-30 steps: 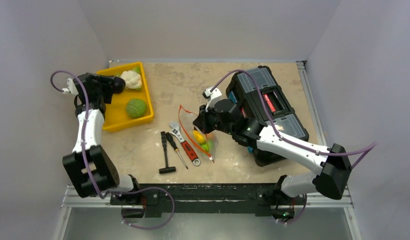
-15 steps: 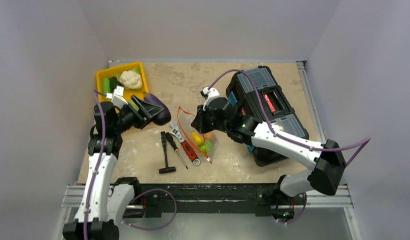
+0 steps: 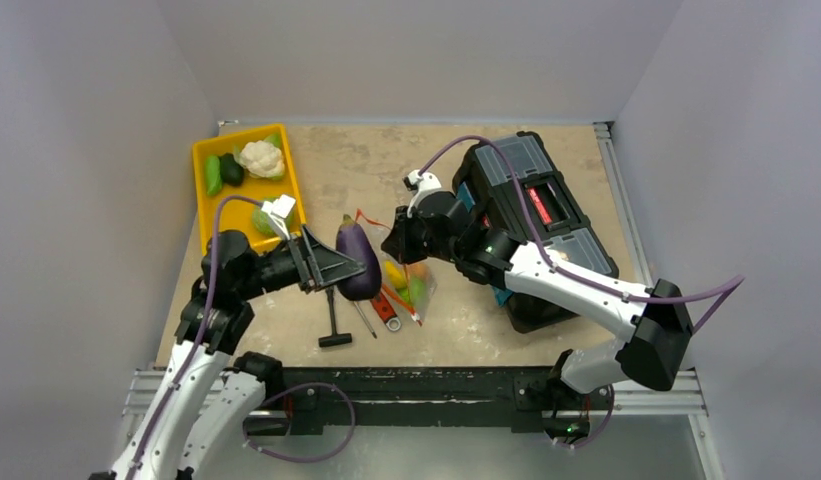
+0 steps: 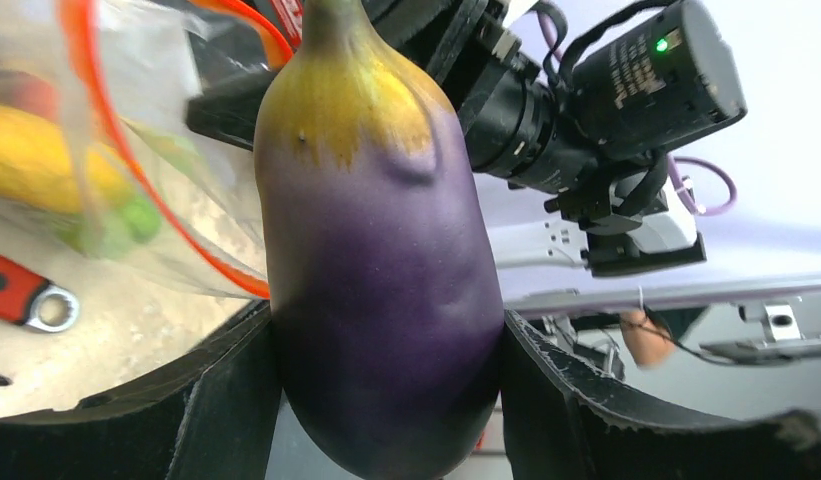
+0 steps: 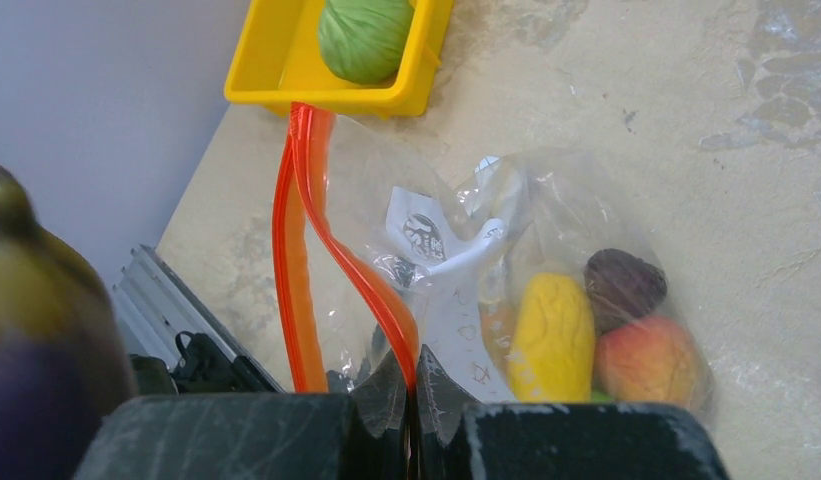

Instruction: Place the food in the zip-top bag and seal the zipper

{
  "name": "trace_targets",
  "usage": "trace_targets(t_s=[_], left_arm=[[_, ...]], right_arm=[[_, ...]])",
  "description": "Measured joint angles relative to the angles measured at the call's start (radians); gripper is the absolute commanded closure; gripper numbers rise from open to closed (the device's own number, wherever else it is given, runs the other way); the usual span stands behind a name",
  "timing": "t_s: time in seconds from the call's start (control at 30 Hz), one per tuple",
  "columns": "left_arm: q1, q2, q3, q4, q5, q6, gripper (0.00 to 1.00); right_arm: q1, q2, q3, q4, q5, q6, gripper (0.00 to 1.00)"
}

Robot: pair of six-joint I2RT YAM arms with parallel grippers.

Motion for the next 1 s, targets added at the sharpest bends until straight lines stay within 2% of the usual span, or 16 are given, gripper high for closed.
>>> trace_targets(t_s=[0.23,0.57,0.8,1.0], left_arm=[[-0.217,0.216,0.013,0.066,-0.050,-0.020,0.77],[-0.234,0.313,0.006,0.033,-0.114,0.001,0.78],[-0.238,0.392,0.016,0.025,-0.116,-0.033,0.74],[-0.247,0.429,0.036,0.015,-0.111,-0.094,0.69]], right_arm=[[0.000,-0.043,0.002,-0.005,0.006,0.010,1.00],[-0.005,-0.243,-0.022,-0.021,0.022,0.021,1.00],[0.006,-0.185,-0.026,0.016,-0.079,-0.023,1.00],[0.016,-0.160,-0.049,0.018,-0.100,-0.059,1.00]])
